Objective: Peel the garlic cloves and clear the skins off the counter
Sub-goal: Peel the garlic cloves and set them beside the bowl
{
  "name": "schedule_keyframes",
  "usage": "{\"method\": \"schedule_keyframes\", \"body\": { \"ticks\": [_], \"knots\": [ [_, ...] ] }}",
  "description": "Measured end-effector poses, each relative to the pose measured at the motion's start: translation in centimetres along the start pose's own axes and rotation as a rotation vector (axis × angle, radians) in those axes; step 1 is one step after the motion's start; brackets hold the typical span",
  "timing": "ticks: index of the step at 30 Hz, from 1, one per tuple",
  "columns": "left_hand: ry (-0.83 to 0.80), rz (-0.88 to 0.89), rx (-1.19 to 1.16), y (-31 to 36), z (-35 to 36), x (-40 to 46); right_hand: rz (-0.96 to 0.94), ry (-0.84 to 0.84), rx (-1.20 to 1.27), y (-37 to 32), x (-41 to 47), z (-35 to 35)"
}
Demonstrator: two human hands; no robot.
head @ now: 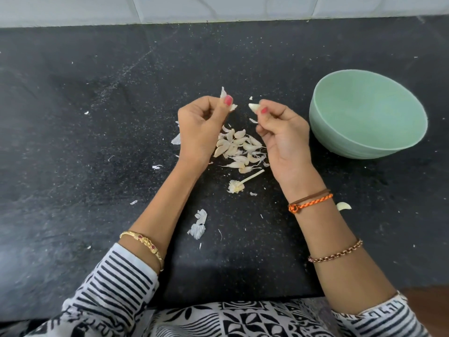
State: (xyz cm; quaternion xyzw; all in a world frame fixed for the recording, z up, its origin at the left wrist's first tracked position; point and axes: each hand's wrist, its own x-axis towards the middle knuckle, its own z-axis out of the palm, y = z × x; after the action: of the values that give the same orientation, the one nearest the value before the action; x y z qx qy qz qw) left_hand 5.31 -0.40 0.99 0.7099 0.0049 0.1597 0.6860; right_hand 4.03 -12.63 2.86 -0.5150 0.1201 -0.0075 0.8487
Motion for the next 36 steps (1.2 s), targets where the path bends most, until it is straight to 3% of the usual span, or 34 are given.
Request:
{"method": "schedule_keyframes", "body": {
  "ticks": [4, 10, 20, 29, 36],
  "knots": [
    [-0.043, 0.117, 0.173, -0.4, 0.2, -0.4, -0.062, -0.022, -0.101, 0.2, -0.3, -0.1],
    [-0.031, 0.154, 0.188, -1.0, 0.3, -0.3, -0.156, -0.034, -0.190, 0.2, -0.2, -0.3],
    [-0.125, 0.089, -0.012, 0.1, 0.3, -0.5, -0.356, -0.059, -0.261, 0.9, -0.3, -0.3],
    [-0.161, 0.063, -0.100, -0.3, 0.4, -0.3, -0.240, -0.061, -0.173, 0.7, -0.3, -0.2],
    [-0.213, 0.069, -0.086, -0.3, 0.2, -0.2, -0.261, -0.061, -0.296, 0.4, -0.2, -0.4]
  ]
}}
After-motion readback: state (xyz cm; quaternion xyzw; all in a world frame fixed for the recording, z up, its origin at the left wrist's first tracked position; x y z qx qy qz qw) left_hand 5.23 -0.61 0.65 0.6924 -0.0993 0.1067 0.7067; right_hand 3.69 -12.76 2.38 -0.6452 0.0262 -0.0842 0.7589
